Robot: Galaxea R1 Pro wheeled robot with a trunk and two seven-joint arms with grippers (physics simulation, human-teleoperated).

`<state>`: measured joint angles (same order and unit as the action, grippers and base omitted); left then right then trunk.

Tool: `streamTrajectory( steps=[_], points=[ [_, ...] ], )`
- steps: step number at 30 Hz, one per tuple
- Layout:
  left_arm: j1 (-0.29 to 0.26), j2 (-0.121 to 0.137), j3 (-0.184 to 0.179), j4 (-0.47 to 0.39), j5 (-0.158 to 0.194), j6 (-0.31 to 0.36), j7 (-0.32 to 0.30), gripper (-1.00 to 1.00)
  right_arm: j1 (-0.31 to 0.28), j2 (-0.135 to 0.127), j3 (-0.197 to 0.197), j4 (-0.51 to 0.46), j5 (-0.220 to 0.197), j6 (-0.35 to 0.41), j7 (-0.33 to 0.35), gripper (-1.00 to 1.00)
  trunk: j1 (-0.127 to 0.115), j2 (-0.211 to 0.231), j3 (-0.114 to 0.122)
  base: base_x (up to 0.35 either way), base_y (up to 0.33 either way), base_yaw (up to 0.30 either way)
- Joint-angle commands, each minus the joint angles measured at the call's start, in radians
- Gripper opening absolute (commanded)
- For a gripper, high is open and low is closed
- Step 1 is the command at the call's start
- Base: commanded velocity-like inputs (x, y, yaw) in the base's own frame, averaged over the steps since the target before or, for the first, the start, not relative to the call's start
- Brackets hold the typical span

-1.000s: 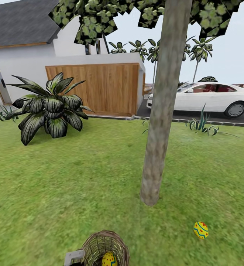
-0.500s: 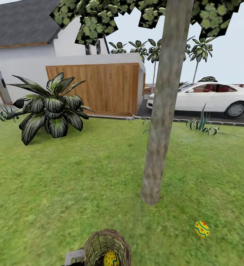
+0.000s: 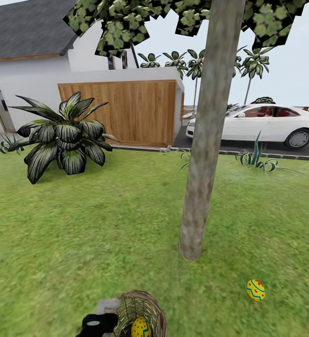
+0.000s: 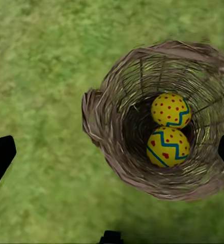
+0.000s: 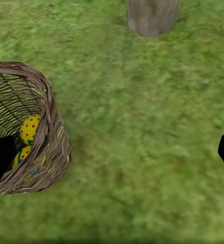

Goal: Take the three Easter eggs out of the wicker basket on the lawn in the garden, then place them on the lawn next to a single tree (choose any tree) so that all three eggs are next to the same tree and none are left in the basket.

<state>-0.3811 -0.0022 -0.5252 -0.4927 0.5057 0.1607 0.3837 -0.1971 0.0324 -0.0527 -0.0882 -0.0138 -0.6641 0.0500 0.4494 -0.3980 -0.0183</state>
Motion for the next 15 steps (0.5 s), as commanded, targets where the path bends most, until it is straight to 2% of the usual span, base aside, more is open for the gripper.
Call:
streamTrajectory(
  steps=[1, 5, 8, 10, 11, 13, 15],
  points=[
    [0.000, 0.001, -0.010, -0.054, -0.004, 0.044, 0.016, 1.00, -0.001, 0.000, -0.005, 0.001, -0.002, -0.003, 0.005, 1.00, 0.001, -0.002, -0.002, 0.000, 0.000, 0.000],
    [-0.002, -0.002, -0.017, -0.183, -0.032, 0.175, 0.031, 1.00, -0.001, -0.001, -0.006, 0.001, -0.002, -0.003, 0.005, 1.00, 0.001, -0.002, -0.002, 0.000, 0.000, 0.000],
    [-0.005, -0.015, -0.020, -0.186, -0.038, 0.209, 0.033, 1.00, -0.001, -0.001, -0.006, 0.000, -0.002, -0.003, 0.005, 1.00, 0.001, -0.002, -0.002, 0.000, 0.000, 0.000],
    [-0.011, -0.034, -0.022, -0.154, -0.042, 0.223, 0.015, 1.00, -0.001, 0.000, -0.006, 0.000, -0.003, -0.003, 0.005, 1.00, 0.001, -0.002, -0.002, 0.000, 0.000, 0.000],
    [-0.024, -0.045, -0.023, -0.088, -0.041, 0.223, -0.040, 1.00, -0.001, 0.002, -0.006, -0.001, -0.004, -0.003, 0.002, 1.00, 0.001, -0.002, -0.002, 0.000, 0.000, 0.000],
    [-0.046, -0.051, -0.023, -0.016, -0.039, 0.212, -0.108, 1.00, -0.001, 0.002, -0.007, -0.001, -0.004, -0.003, 0.000, 1.00, 0.001, -0.002, -0.002, 0.000, 0.000, 0.000],
    [-0.056, -0.052, -0.021, 0.026, -0.038, 0.193, -0.142, 1.00, -0.001, 0.003, -0.006, -0.002, -0.004, -0.003, 0.000, 1.00, 0.001, -0.002, -0.002, 0.000, 0.000, 0.000]
  ],
)
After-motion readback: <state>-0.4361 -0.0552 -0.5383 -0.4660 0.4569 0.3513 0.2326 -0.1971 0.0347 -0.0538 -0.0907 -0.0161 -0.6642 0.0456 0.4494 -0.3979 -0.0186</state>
